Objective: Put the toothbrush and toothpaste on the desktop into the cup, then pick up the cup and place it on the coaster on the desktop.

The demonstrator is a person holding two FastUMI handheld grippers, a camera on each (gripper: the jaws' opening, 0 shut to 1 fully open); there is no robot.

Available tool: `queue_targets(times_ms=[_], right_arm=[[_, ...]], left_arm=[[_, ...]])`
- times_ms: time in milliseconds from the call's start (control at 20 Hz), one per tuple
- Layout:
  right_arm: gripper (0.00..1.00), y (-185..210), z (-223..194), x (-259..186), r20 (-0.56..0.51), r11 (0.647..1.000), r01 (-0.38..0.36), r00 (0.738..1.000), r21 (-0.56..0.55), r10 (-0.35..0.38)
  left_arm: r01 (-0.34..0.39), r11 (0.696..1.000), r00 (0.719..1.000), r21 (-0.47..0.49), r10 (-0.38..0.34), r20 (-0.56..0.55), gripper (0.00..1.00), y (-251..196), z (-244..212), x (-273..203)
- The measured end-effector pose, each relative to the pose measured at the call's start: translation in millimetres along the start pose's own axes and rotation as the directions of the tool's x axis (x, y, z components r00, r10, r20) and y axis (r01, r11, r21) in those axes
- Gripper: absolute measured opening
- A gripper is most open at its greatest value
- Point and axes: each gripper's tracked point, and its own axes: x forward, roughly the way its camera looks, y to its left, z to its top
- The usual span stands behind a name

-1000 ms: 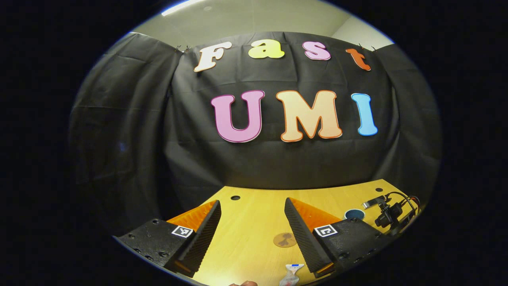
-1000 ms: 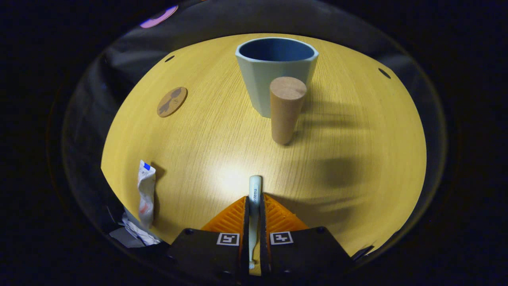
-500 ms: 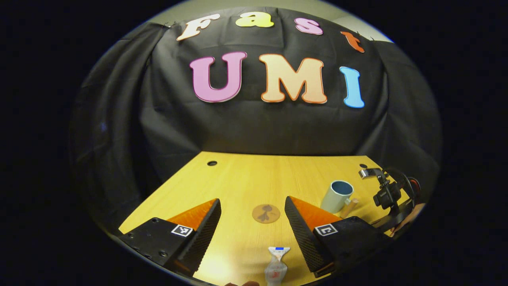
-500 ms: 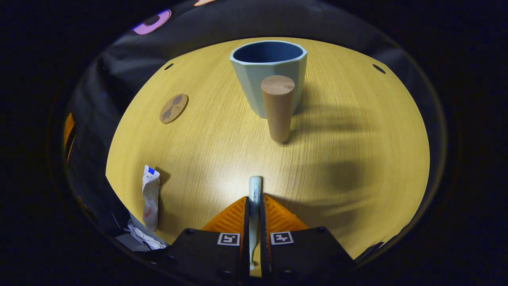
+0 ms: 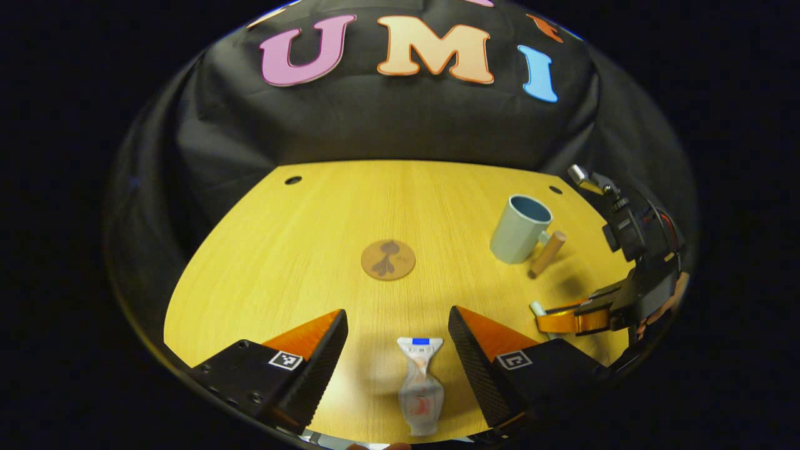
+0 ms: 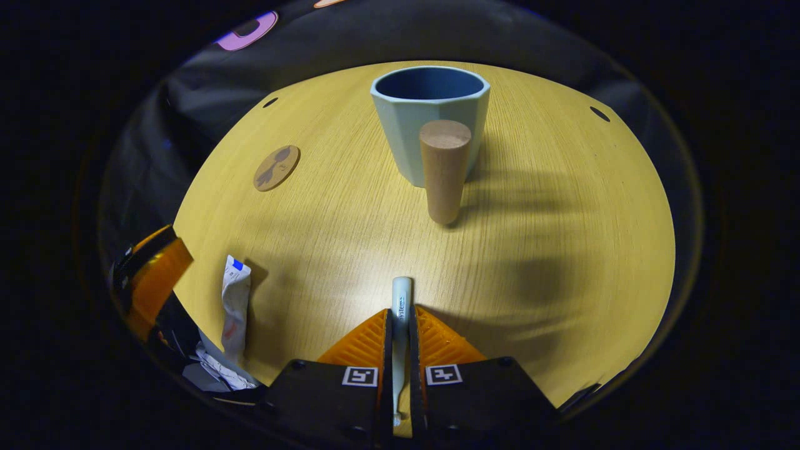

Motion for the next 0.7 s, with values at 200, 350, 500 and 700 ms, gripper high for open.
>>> queue_targets(times_ms=[200,350,500,700], right_arm=[[0.14,0.5,-0.2,0.5,-0.001,1.000,-0.001,1.000,0.005,0.001],[0.14,0.1,0.7,0.2,0.000,1.000,0.001,1.000,0.004,-0.001],[0.14,0.3,-0.2,0.1,0.004,1.000,0.005,1.000,-0.002,-0.005],[0.14,0.0,-0.1,-0.2,0.007,1.000,0.007,1.000,-0.008,-0.007]], left_arm=[[0.020,1.000,0.992,0.006,-0.020,-0.122,0.96,-4.0,-33.1,13.1],[0.034,0.999,0.984,0.007,-0.032,-0.174,0.96,-9.2,-46.8,19.8],[0.045,0.999,0.971,0.012,-0.041,-0.233,0.96,-11.5,-61.0,25.2],[0.036,0.997,0.954,0.070,-0.013,-0.298,0.97,-7.9,-76.1,29.8]])
